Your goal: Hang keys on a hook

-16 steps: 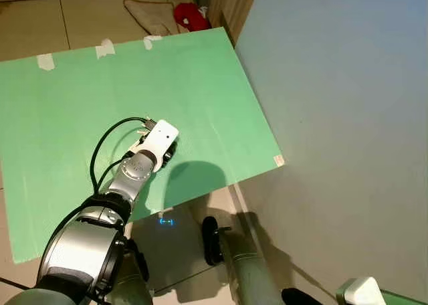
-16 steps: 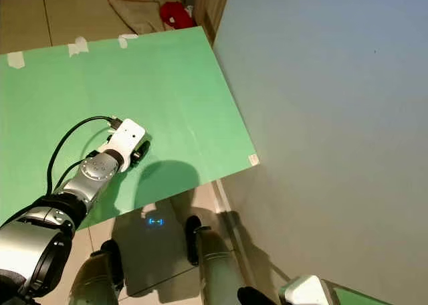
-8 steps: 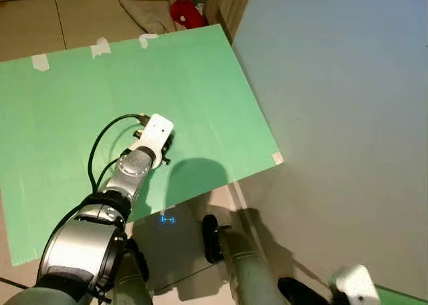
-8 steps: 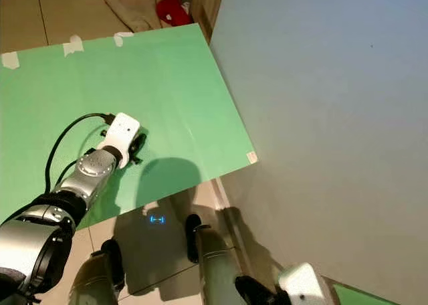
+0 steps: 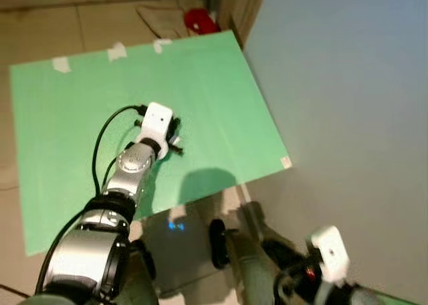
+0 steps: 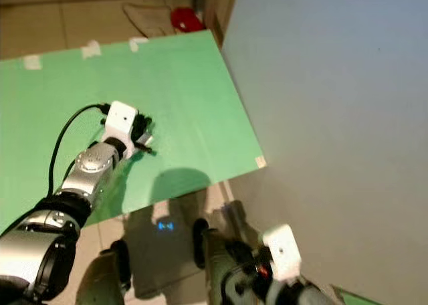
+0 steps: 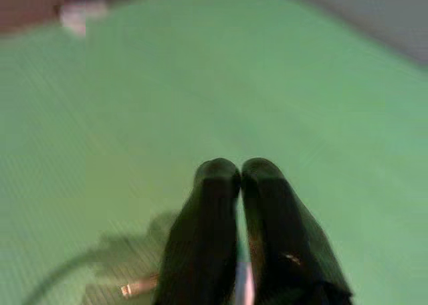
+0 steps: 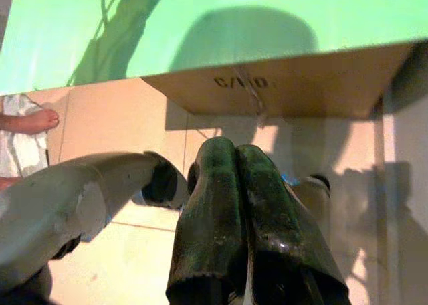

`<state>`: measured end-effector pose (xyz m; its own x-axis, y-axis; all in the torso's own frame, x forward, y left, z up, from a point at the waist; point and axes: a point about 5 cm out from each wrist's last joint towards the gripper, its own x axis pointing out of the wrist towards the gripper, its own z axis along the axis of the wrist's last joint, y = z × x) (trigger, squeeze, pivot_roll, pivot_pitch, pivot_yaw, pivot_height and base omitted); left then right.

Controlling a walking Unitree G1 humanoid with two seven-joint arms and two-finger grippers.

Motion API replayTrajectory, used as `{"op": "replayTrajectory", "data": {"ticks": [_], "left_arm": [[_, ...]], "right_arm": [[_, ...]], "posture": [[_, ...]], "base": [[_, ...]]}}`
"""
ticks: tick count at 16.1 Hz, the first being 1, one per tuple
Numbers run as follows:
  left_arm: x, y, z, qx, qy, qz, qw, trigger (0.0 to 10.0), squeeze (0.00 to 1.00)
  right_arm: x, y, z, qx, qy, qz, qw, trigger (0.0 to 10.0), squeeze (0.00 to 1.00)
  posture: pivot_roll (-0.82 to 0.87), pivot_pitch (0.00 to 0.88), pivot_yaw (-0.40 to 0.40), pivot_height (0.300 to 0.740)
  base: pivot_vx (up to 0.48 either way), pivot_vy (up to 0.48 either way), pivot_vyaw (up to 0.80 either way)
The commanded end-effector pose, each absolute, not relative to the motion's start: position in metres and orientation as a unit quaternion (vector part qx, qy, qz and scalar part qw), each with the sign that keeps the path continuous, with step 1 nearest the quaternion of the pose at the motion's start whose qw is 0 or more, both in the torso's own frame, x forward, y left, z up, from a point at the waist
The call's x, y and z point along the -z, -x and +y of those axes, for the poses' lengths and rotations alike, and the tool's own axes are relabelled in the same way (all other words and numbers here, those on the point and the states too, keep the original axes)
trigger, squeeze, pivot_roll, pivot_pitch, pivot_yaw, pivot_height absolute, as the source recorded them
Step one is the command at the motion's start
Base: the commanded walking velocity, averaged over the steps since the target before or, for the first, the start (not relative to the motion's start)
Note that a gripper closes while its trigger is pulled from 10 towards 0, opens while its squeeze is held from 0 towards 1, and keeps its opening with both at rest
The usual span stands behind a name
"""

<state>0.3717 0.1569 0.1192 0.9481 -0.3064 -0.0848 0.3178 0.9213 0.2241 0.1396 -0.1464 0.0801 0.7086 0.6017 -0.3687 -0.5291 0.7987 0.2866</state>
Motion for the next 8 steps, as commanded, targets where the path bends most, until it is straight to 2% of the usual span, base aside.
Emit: {"op": "replayTrajectory", "data": {"ticks": [1, 3, 4, 5, 7, 8], "left_arm": [[-0.113, -0.366, 0.151, 0.185, -0.113, 0.026, 0.976, 0.0, 0.0], [-0.11, -0.364, 0.152, 0.194, -0.135, 0.036, 0.971, 0.0, 0.0], [-0.106, -0.363, 0.155, 0.19, -0.156, 0.047, 0.968, 9.5, 0.0], [-0.1, -0.363, 0.165, 0.188, -0.218, 0.07, 0.955, 10.0, 0.98], [-0.094, -0.362, 0.175, 0.197, -0.285, 0.103, 0.932, 10.0, 1.0], [-0.091, -0.362, 0.18, 0.195, -0.317, 0.119, 0.92, 10.0, 1.0]], "right_arm": [[-0.072, -0.143, -0.148, -0.301, -0.077, 0.235, 0.921, 10.0, 0.0], [-0.071, -0.155, -0.144, -0.304, -0.08, 0.225, 0.922, 10.0, 0.0], [-0.07, -0.158, -0.142, -0.305, -0.08, 0.222, 0.923, 10.0, 0.0], [-0.067, -0.158, -0.142, -0.304, -0.079, 0.223, 0.923, 10.0, 0.0], [-0.066, -0.147, -0.145, -0.301, -0.079, 0.229, 0.922, 10.0, 0.0], [-0.073, -0.135, -0.138, -0.337, -0.084, 0.227, 0.91, 10.0, 0.0]], "posture": [[-0.23, 0.244, -0.115, 0.722], [-0.22, 0.238, -0.111, 0.722], [-0.22, 0.236, -0.108, 0.722], [-0.24, 0.245, -0.107, 0.722], [-0.28, 0.255, -0.1, 0.722], [-0.3, 0.26, -0.094, 0.722]], "base": [[0.0, 0.0, 0.0], [0.0, 0.0, 0.0], [0.0, 0.0, 0.0], [0.0, 0.0, 0.0], [0.0, 0.0, 0.0], [0.0, 0.0, 0.0]]}}
